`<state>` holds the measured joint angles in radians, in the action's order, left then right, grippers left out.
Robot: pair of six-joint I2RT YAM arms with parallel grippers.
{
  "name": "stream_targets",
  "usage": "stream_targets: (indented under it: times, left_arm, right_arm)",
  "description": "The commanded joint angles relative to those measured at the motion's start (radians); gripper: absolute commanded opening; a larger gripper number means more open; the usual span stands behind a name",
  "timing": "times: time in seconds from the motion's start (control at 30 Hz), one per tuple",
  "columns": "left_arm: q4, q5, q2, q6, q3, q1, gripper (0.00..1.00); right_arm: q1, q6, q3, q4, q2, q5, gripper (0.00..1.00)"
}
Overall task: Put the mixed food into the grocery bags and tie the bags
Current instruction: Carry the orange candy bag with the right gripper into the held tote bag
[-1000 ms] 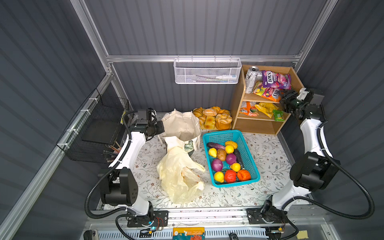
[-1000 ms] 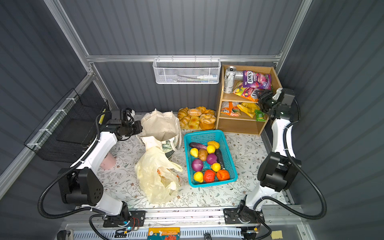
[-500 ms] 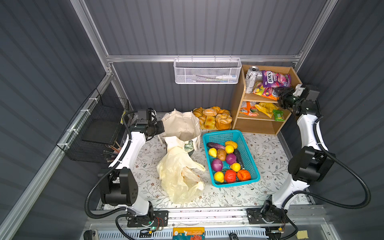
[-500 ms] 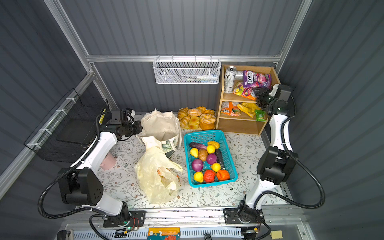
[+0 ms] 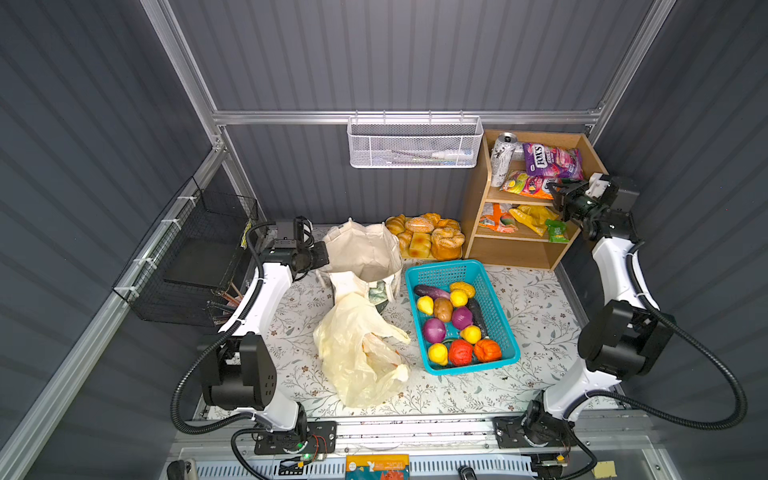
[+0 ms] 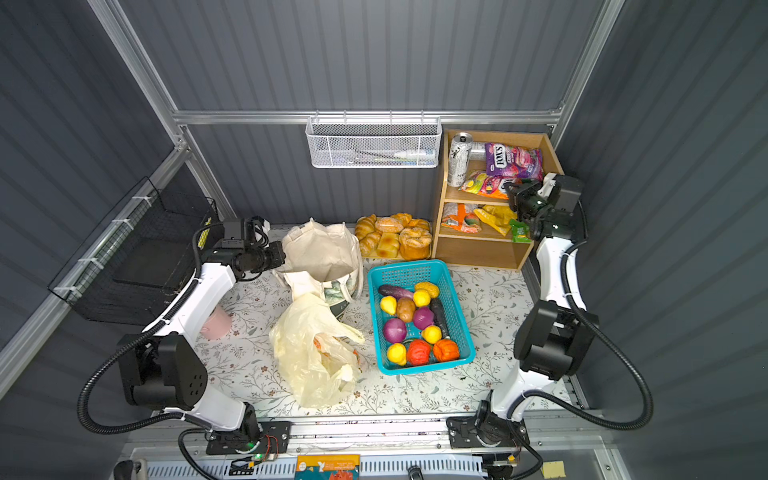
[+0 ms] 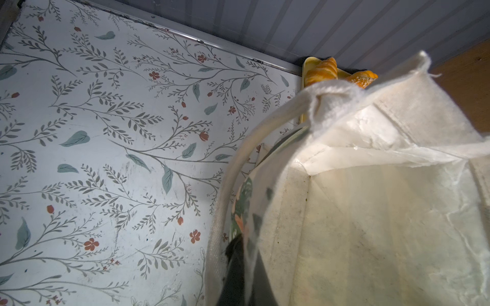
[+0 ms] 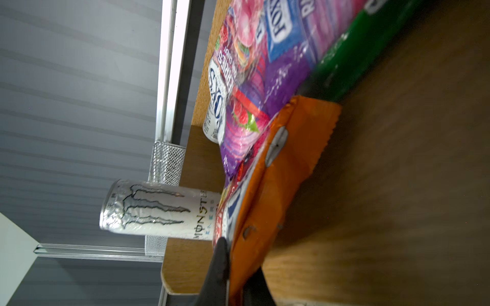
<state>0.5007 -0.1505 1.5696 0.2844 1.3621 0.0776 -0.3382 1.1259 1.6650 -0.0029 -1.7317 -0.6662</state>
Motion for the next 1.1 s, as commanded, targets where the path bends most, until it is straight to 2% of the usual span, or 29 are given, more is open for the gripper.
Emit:
stream_targets:
  times: [0.0, 0.3, 0.4, 0.47, 0.5, 0.63, 0.73, 0.9, 1.07]
  left_arm:
    - [0.044, 0.002, 0.032, -0.008, 0.012, 0.001, 0.0]
    - [0.045, -0.006, 0.042, -0.015, 0.014, 0.001, 0.0]
    - [0.05, -0.01, 0.05, -0.019, 0.021, 0.001, 0.0]
    - [0.046, -0.013, 0.05, -0.019, 0.024, 0.001, 0.0]
    - [0.044, -0.016, 0.05, -0.019, 0.023, 0.001, 0.0]
    - [0.041, -0.026, 0.056, -0.017, 0.032, 0.002, 0.0]
    - [0.041, -0.039, 0.06, -0.017, 0.04, 0.003, 0.0]
    - [0.04, -0.051, 0.061, -0.016, 0.043, 0.005, 0.0]
    - [0.041, -0.053, 0.058, -0.013, 0.042, 0.007, 0.0]
  right_arm:
    - [0.004, 0.03, -0.055, 0.09, 0.132, -0.012, 0.0]
    - [0.053, 0.011, -0.146, 0.097, 0.384, -0.026, 0.0]
    - [0.128, -0.017, -0.152, 0.076, 0.444, -0.026, 0.0]
    - [0.219, -0.05, -0.157, 0.058, 0.466, 0.0, 0.0]
    - [0.297, -0.082, -0.156, 0.045, 0.467, 0.024, 0.0]
    - [0.568, -0.199, -0.131, 0.042, 0.395, 0.094, 0.0]
    - [0.701, -0.252, -0.097, 0.09, 0.29, 0.094, 0.0]
    - [0.838, -0.349, 0.015, 0.073, 0.075, 0.114, 0.0]
    - [0.908, -0.413, 0.1, 0.006, -0.128, 0.145, 0.0]
